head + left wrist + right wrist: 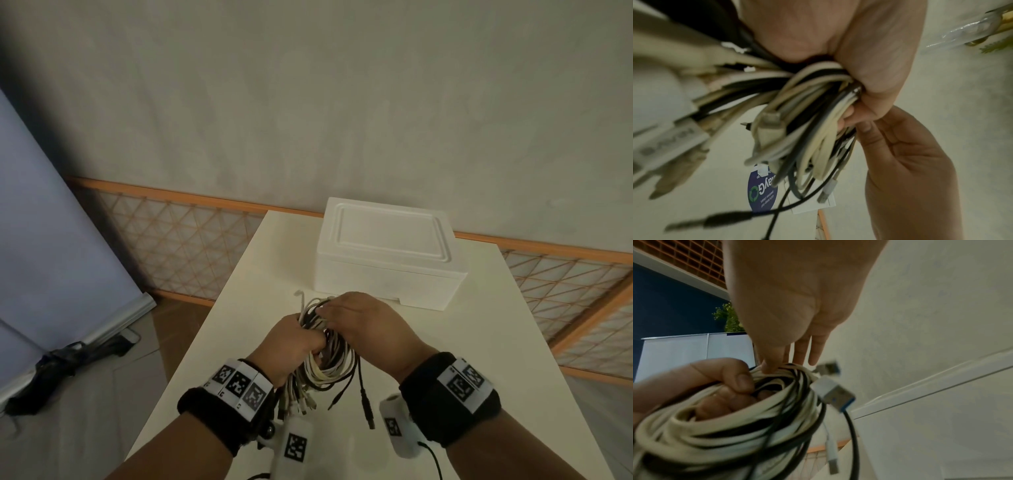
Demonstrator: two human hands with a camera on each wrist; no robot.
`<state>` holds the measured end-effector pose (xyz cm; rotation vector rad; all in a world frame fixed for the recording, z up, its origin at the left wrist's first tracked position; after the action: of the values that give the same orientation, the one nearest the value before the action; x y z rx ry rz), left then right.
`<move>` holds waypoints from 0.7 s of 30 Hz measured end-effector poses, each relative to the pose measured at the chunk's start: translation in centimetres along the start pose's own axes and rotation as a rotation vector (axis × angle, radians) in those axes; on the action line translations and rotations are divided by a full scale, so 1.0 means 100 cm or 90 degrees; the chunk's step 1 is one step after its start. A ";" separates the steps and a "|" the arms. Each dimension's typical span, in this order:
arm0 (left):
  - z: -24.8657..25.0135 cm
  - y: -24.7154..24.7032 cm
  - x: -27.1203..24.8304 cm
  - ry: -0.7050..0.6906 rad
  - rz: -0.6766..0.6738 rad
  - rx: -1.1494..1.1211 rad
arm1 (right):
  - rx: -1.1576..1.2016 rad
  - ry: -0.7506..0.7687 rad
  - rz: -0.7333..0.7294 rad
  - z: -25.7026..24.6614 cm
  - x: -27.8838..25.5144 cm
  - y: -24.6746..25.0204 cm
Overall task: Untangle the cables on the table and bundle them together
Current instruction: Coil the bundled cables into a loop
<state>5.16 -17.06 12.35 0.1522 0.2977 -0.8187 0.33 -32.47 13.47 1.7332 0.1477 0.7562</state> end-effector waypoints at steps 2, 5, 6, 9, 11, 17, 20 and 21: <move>0.003 0.001 -0.002 -0.018 -0.010 0.057 | -0.056 0.009 -0.010 0.001 -0.001 0.003; 0.008 0.002 -0.003 -0.035 -0.018 0.151 | -0.063 -0.019 -0.051 0.003 0.003 0.008; 0.009 0.002 -0.004 -0.041 -0.024 0.177 | -0.038 -0.055 -0.071 0.003 0.006 0.008; 0.009 0.004 -0.005 -0.057 -0.049 0.250 | 0.267 -0.297 -0.156 0.007 0.011 0.014; 0.009 0.006 -0.005 -0.061 -0.054 0.267 | 0.437 -0.385 -0.139 0.009 0.006 0.016; 0.007 0.009 -0.007 -0.052 -0.027 0.261 | 0.452 -0.461 -0.092 0.019 -0.005 -0.004; 0.008 0.017 -0.007 -0.021 0.004 0.261 | 0.192 -0.523 0.005 0.014 -0.012 0.001; 0.009 0.018 -0.007 -0.015 0.007 0.280 | 0.138 -0.434 0.057 0.007 -0.013 0.005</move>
<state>6.21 -15.59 13.50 0.5544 0.0912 -0.8652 -0.44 -33.76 13.31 2.1222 -0.3264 0.1826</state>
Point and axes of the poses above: each hand's wrist, its own x-axis towards the middle knuckle, its own y-axis out of the back of the hand, z = x × y, the point moved 1 cm from there along x, towards the middle knuckle, and after that the axes turned 10 degrees about -z, right-handed, at the moved point
